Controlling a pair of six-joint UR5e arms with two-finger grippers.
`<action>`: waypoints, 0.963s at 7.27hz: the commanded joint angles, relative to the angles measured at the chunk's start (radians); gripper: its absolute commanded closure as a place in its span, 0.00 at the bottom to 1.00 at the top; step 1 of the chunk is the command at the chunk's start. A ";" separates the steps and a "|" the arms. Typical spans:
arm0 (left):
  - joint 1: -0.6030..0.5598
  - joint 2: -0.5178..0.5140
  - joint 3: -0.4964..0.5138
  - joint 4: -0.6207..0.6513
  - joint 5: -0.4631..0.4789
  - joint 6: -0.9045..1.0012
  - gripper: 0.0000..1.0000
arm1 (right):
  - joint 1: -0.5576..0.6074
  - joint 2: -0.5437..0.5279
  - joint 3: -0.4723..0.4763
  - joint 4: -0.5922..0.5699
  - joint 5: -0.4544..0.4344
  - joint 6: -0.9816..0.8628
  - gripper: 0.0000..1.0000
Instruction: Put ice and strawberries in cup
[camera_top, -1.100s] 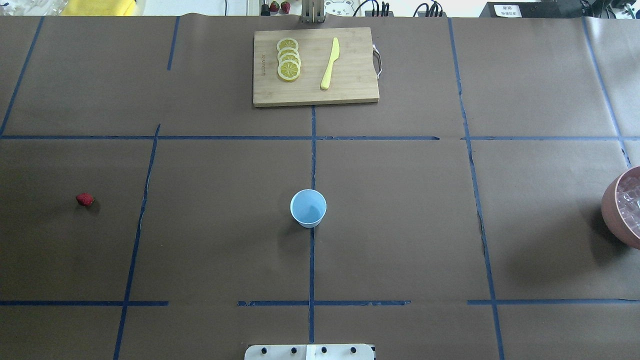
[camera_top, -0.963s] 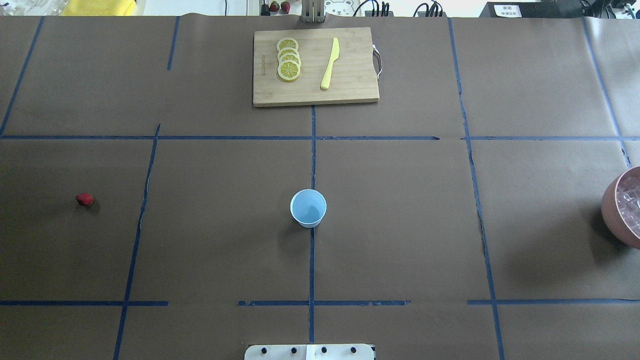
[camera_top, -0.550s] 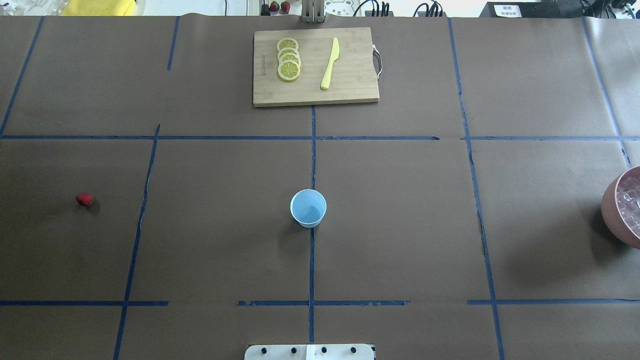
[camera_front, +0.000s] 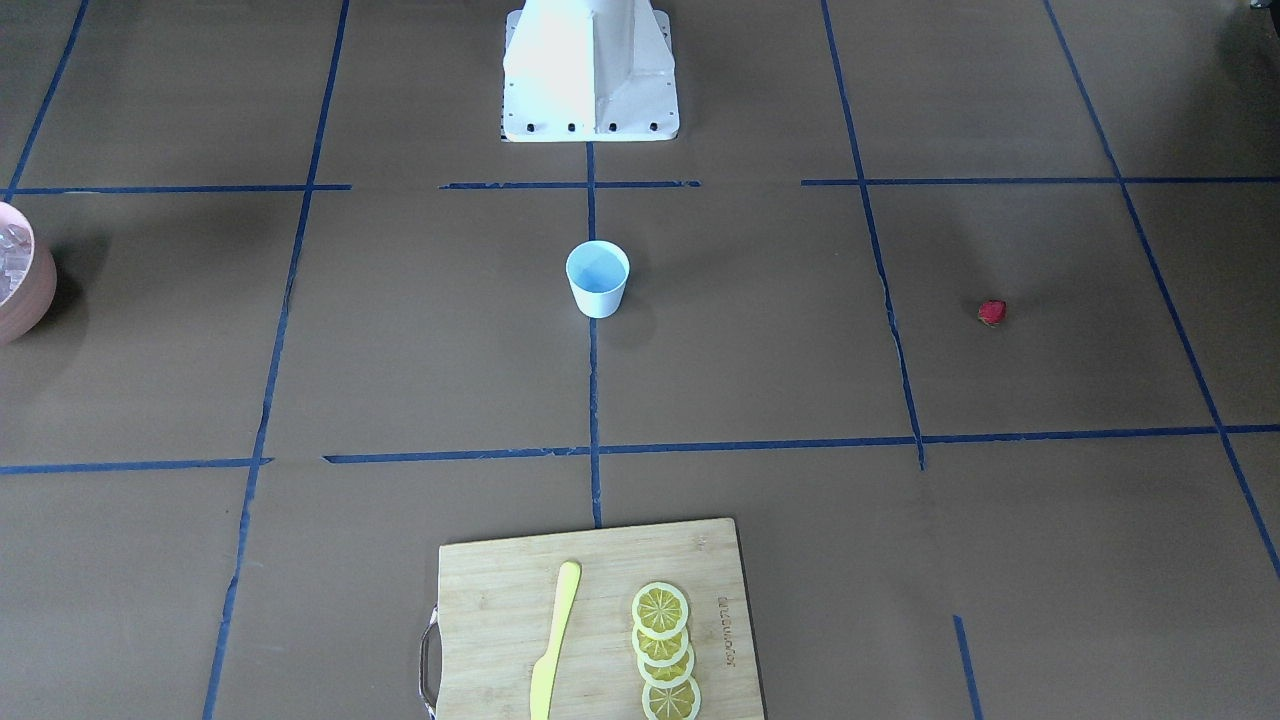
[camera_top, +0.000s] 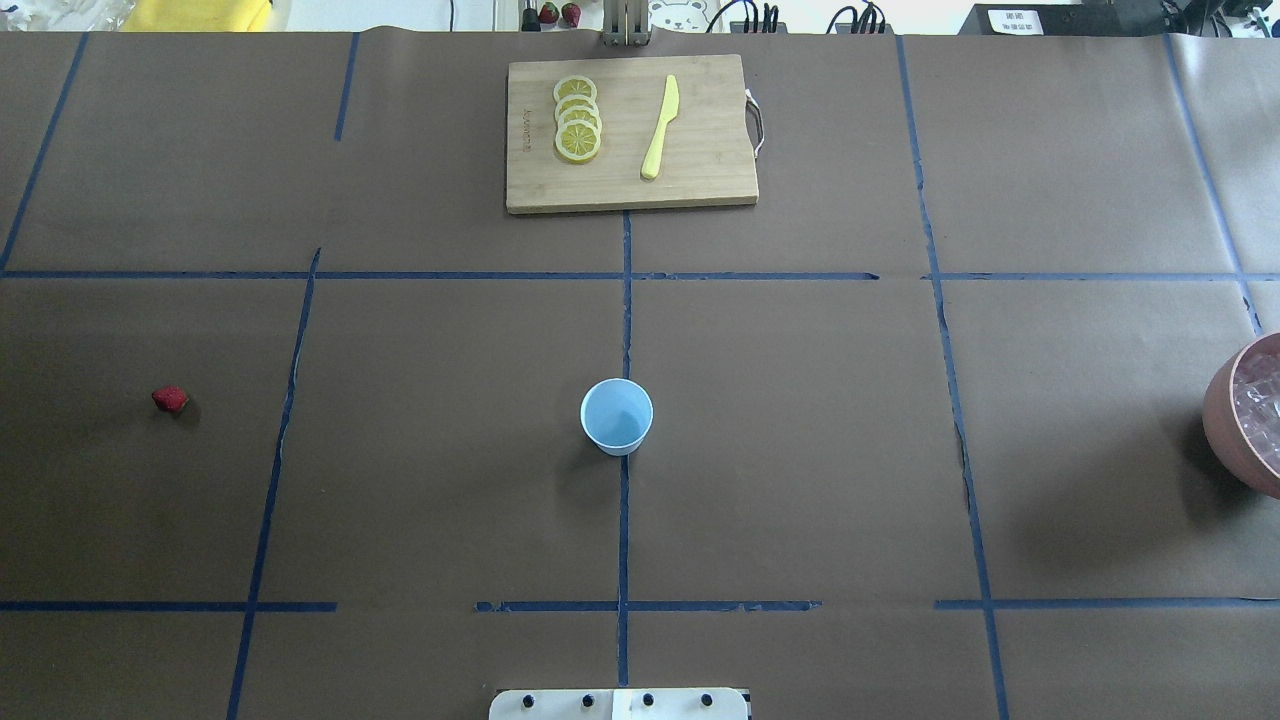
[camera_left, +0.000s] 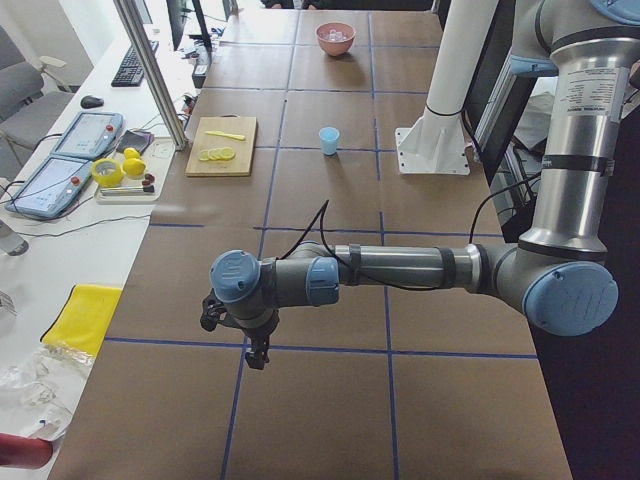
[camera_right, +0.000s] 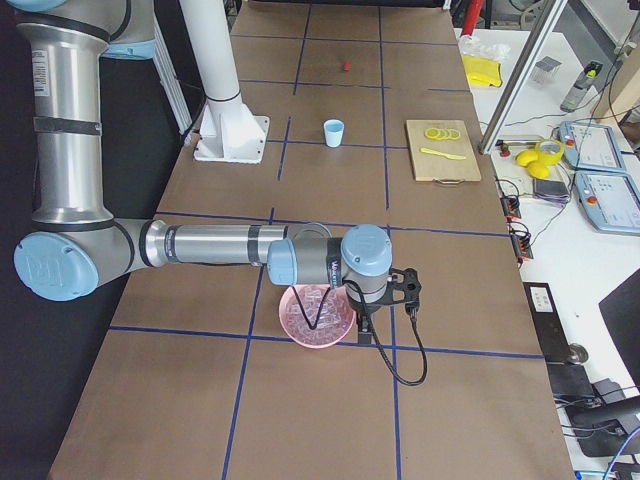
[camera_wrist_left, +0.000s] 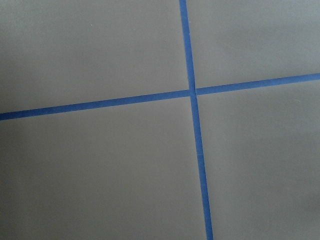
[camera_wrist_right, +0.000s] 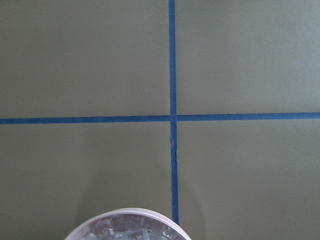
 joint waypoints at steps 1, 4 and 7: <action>0.000 -0.001 -0.010 -0.021 0.002 -0.001 0.00 | -0.030 -0.004 0.029 0.068 0.020 0.052 0.00; 0.002 -0.001 -0.013 -0.041 0.001 -0.006 0.00 | -0.076 -0.012 0.075 0.071 0.013 0.033 0.01; 0.034 -0.006 -0.011 -0.041 0.011 -0.003 0.00 | -0.157 -0.056 0.125 0.072 -0.057 0.029 0.01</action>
